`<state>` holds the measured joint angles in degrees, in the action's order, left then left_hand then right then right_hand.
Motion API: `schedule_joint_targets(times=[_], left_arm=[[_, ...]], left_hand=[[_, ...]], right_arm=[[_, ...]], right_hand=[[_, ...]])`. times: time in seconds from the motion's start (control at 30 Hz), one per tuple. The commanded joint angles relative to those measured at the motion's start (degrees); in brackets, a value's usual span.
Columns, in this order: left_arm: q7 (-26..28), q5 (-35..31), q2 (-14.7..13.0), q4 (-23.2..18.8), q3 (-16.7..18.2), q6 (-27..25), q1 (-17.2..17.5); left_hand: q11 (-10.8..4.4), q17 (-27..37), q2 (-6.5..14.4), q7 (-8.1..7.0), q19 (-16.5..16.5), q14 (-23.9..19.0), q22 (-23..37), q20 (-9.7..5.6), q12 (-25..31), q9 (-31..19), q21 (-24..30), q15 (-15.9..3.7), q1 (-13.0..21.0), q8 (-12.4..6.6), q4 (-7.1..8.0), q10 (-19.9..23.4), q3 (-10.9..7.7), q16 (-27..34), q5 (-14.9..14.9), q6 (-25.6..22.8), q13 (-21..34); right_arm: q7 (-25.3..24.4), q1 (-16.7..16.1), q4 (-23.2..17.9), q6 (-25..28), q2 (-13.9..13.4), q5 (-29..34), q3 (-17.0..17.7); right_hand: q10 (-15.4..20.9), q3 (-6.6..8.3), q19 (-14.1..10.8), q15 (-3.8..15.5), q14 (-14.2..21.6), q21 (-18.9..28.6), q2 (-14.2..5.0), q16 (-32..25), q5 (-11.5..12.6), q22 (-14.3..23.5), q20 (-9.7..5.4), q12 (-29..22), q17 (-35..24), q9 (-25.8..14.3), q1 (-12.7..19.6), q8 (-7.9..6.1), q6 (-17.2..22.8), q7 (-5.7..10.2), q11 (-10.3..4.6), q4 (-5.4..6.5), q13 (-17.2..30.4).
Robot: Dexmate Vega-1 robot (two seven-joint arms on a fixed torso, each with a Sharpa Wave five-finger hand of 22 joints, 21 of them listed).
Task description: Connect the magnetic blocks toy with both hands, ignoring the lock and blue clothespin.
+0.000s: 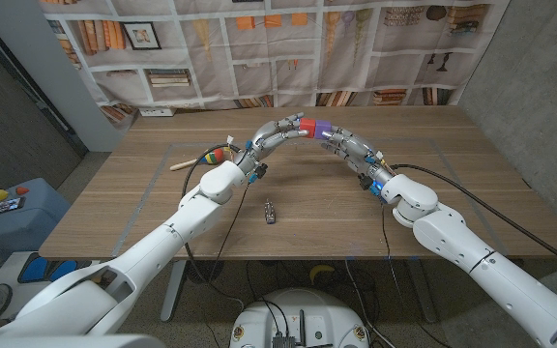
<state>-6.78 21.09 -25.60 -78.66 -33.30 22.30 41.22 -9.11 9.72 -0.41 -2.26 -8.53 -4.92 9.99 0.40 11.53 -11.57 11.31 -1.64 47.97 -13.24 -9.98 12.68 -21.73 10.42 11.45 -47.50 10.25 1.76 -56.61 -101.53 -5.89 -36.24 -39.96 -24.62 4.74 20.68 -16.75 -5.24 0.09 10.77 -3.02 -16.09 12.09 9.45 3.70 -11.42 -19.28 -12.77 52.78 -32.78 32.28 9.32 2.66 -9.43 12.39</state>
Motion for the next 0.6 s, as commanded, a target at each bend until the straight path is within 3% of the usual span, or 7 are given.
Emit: schedule_joint_targets(times=[0.03, 0.6], left_arm=[[0.8, 0.1, 0.0, -0.4, 0.3, -0.2, 0.5], [1.3, 0.1, 0.0, -0.9, 0.4, -0.1, 0.9]], left_hand=[[0.07, 0.2, 0.9, -3.41, -0.5, -0.6, 0.2, -0.03, -0.1, -0.3, 0.1, -0.13, 0.5, 0.0, 0.4, 0.5, -0.22, 0.1, 0.3, -4.1, 0.1], [0.22, 0.2, 1.2, -3.34, -0.6, -0.8, 0.2, 0.01, -0.1, -0.4, 0.1, -0.13, 0.6, -0.03, 0.45, 0.8, -0.18, 0.1, 0.3, -4.6, 0.2]], right_arm=[[0.9, 0.0, 0.4, -1.0, 0.0, 0.1, -0.1], [1.8, -0.4, 0.6, -2.0, -0.3, 0.2, -0.1]], right_hand=[[-0.6, -0.21, 0.5, -0.38, -0.5, -0.1, 1.23, 0.3, -0.1, 0.3, 0.09, 0.1, -0.3, 0.0, 0.2, 0.56, -1.0, -0.19, 0.17, -0.15, 0.2], [-2.9, -0.62, 1.6, -1.43, -1.7, -0.2, 2.08, 1.1, -0.6, 0.3, 0.89, 0.3, -0.3, 0.2, 0.8, 2.31, -5.0, 0.1, 0.84, -0.27, 0.3]])
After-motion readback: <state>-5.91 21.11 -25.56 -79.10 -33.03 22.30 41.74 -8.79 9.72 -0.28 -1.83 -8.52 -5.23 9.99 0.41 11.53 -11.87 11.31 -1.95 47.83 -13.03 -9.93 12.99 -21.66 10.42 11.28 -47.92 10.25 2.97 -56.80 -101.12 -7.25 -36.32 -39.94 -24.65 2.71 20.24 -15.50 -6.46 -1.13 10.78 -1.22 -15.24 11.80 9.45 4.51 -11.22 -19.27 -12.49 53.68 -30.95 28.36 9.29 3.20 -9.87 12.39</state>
